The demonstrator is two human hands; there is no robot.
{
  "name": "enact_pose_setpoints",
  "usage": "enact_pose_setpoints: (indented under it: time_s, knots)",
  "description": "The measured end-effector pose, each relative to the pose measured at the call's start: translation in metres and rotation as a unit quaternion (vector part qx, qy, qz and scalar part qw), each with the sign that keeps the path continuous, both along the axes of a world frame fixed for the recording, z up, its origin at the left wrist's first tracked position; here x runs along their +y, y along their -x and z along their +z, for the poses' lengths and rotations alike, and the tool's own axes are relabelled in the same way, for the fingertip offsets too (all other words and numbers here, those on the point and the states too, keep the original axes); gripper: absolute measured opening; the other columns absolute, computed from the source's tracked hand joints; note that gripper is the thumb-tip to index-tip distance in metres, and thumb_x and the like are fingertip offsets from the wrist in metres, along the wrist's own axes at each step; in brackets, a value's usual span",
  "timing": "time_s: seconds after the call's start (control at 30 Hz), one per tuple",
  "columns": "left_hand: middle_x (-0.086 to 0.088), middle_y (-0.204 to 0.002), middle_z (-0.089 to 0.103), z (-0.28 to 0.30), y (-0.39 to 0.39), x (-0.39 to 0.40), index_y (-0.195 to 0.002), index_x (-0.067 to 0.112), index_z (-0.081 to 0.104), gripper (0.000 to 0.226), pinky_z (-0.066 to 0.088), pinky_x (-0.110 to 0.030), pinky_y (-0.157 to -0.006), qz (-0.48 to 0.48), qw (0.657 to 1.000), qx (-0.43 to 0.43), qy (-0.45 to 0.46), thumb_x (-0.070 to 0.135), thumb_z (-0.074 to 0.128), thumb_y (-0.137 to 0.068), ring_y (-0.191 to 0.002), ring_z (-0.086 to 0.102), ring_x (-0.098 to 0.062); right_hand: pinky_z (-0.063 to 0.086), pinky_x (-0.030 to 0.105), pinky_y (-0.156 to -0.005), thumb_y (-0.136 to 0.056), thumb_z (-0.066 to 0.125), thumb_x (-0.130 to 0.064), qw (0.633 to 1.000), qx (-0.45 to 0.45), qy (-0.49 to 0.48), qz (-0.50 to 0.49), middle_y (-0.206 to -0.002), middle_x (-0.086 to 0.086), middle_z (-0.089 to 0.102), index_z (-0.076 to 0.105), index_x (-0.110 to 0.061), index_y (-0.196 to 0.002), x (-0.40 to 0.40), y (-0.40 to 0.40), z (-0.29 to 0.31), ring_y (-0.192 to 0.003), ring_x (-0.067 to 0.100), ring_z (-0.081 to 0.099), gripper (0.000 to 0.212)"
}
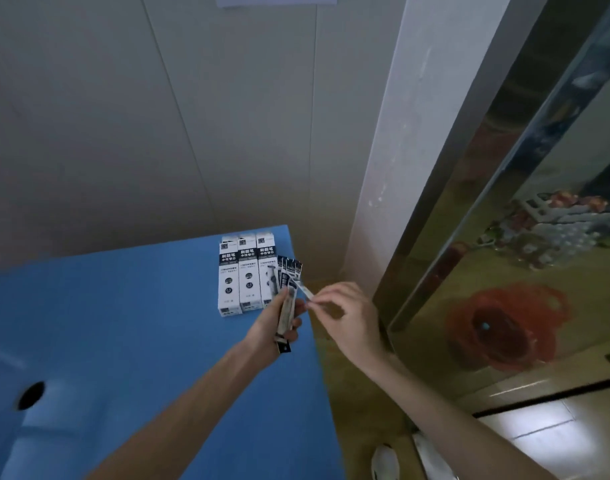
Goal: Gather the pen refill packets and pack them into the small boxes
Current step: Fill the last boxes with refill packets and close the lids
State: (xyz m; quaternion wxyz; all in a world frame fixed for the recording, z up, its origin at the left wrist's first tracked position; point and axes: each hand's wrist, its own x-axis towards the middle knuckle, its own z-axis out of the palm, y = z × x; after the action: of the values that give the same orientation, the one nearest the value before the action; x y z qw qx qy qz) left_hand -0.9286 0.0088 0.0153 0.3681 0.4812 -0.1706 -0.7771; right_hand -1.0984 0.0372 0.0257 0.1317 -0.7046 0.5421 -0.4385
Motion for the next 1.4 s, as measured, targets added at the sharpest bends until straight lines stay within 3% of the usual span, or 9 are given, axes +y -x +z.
enact_pose_setpoints:
  time_s: [0.2,0.37,0.5,0.6,0.67,0.77,0.87,1.0,1.4]
  knots:
    - [0.0,-0.063,0.055,0.007,0.032,-0.013,-0.097,0.01,0.061,0.018,0.037,-0.021,-0.044,0.019,0.993,-0.118,-0.015,0.027,0.065,-0.099,-0.049,0.046,-0.01,0.053,0.032,-0.089,-0.09,0.07,-0.049,0.989,0.035,-0.031,0.141,-0.1,-0.015,0.072,0.079,-0.021,-0.099,-0.024,0.034,-0.022,-0.103,0.003,0.06,0.031]
    - [-0.005,-0.075,0.064,0.001,0.062,-0.016,-0.098,0.005,0.068,0.021,0.044,-0.025,-0.056,0.063,0.977,-0.204,-0.019,0.024,0.059,-0.102,-0.063,0.056,-0.015,0.048,0.026,-0.102,-0.092,0.07,-0.053,0.966,-0.002,-0.08,0.246,-0.11,-0.016,0.074,0.08,-0.022,-0.106,-0.04,0.063,-0.025,-0.114,-0.004,0.058,0.035]
    - [-0.001,-0.065,0.054,0.001,0.081,-0.012,-0.078,0.012,0.065,0.031,0.038,-0.028,-0.06,0.057,0.969,-0.241,0.02,0.024,0.055,-0.104,-0.06,0.045,-0.015,0.049,0.03,-0.102,-0.099,0.061,-0.05,0.971,-0.104,-0.127,0.175,-0.12,-0.018,0.067,0.071,-0.025,-0.12,-0.054,0.07,-0.024,-0.118,-0.003,0.056,0.034]
    - [0.005,-0.058,0.054,0.005,0.094,-0.013,-0.079,0.013,0.059,0.032,0.036,-0.025,-0.055,0.046,0.952,-0.304,0.016,0.024,0.049,-0.107,-0.055,0.042,-0.013,0.039,0.023,-0.108,-0.091,0.056,-0.073,0.957,-0.119,-0.238,0.112,-0.142,-0.017,0.05,0.05,-0.027,-0.144,-0.073,0.057,-0.019,-0.13,-0.004,0.045,0.071]
    - [0.005,-0.062,0.058,0.006,0.101,-0.013,-0.083,0.014,0.062,0.03,0.037,-0.023,-0.055,0.05,0.946,-0.32,0.021,0.022,0.048,-0.108,-0.055,0.043,-0.011,0.041,0.032,-0.111,-0.081,0.054,-0.086,0.935,-0.145,-0.313,0.085,-0.149,-0.01,0.045,0.04,-0.023,-0.152,-0.09,0.048,-0.023,-0.134,0.005,0.045,0.096]
    - [0.001,-0.07,0.061,0.013,0.1,-0.017,-0.086,0.018,0.066,0.028,0.037,-0.023,-0.056,0.048,0.939,-0.339,0.03,0.02,0.048,-0.107,-0.058,0.045,-0.012,0.048,0.034,-0.087,-0.081,0.047,-0.09,0.9,-0.152,-0.388,0.125,-0.1,-0.007,0.061,0.06,-0.02,-0.11,-0.116,0.041,-0.03,-0.089,0.006,0.058,0.077]
    - [0.0,-0.064,0.056,0.016,0.09,-0.025,-0.08,0.013,0.062,0.032,0.037,-0.023,-0.051,0.06,0.956,-0.286,0.022,0.029,0.054,-0.106,-0.053,0.045,-0.011,0.032,0.024,-0.063,-0.1,0.05,-0.06,0.869,-0.186,-0.418,0.187,-0.062,-0.008,0.041,0.047,-0.017,-0.069,-0.131,0.037,-0.034,-0.053,0.003,0.039,0.053]
    - [-0.001,-0.065,0.054,0.017,0.076,-0.042,-0.08,0.013,0.062,0.035,0.037,-0.023,-0.05,0.084,0.976,-0.199,0.014,0.04,0.062,-0.101,-0.053,0.046,-0.014,0.033,0.034,-0.058,-0.099,0.056,-0.058,0.857,-0.238,-0.4,0.222,-0.061,0.005,0.041,0.056,-0.003,-0.073,-0.153,0.024,-0.044,-0.056,0.019,0.038,0.061]
    - [-0.01,-0.093,0.071,0.022,0.059,-0.101,-0.101,0.011,0.074,0.047,0.048,-0.025,-0.053,0.126,0.984,-0.124,0.006,0.048,0.044,-0.107,-0.065,0.063,-0.017,0.032,0.03,-0.051,-0.106,0.052,-0.036,0.909,-0.192,-0.324,0.18,-0.051,-0.006,0.043,0.053,-0.013,-0.064,-0.23,-0.008,-0.017,-0.046,0.008,0.037,0.048]
